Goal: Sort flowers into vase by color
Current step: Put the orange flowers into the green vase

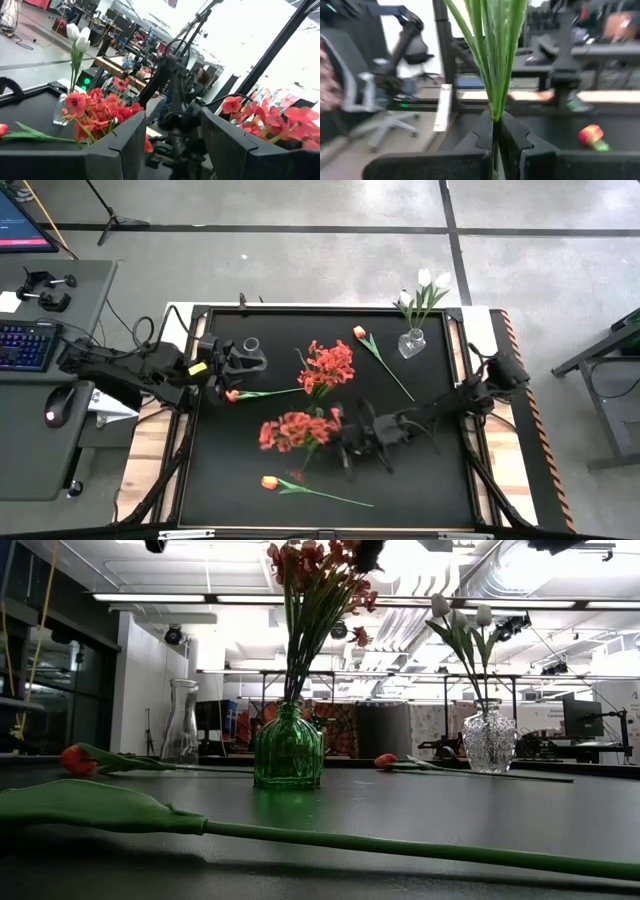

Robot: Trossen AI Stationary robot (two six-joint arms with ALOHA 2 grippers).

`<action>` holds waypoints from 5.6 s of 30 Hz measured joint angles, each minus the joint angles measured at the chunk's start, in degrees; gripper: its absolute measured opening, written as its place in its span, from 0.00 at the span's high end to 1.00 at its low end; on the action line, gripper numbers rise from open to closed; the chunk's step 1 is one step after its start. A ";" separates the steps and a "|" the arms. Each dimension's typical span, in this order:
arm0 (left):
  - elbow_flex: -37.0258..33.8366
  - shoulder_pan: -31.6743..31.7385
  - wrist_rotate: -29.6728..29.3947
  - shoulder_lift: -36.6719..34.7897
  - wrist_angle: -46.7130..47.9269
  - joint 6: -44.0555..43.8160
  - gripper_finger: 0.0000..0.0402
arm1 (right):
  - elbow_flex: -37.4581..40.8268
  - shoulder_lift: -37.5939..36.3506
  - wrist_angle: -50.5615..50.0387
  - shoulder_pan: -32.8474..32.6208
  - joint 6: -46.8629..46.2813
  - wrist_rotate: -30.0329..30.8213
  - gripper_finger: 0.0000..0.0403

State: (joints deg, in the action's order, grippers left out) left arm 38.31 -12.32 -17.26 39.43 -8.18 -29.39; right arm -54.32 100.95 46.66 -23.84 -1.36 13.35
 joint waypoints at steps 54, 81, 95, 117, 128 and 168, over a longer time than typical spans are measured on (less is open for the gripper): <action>0.02 0.01 -4.68 -0.23 0.50 3.02 0.56 | -0.97 4.20 -4.96 12.57 6.83 8.60 1.00; 0.04 -4.09 -1.75 -0.76 36.16 -8.38 0.71 | -1.10 4.00 -5.30 11.30 -2.89 12.01 1.00; 0.02 -6.12 -2.47 17.41 16.54 0.48 0.99 | -1.12 3.95 -5.79 11.30 -5.04 11.70 1.00; 0.00 0.10 0.25 21.71 4.09 9.14 1.00 | -1.12 3.60 -6.65 10.14 -5.70 10.06 0.56; 0.00 0.07 1.27 21.73 4.06 12.74 1.00 | -1.12 2.75 -6.19 7.26 -3.95 9.85 0.59; 3.31 -0.15 1.47 21.76 6.55 12.13 1.00 | -1.12 -10.18 -14.52 5.40 -1.17 12.82 0.59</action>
State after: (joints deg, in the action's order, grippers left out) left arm 41.62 -12.47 -15.79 61.19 -1.63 -17.26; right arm -55.44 90.77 32.14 -18.44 -2.53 26.18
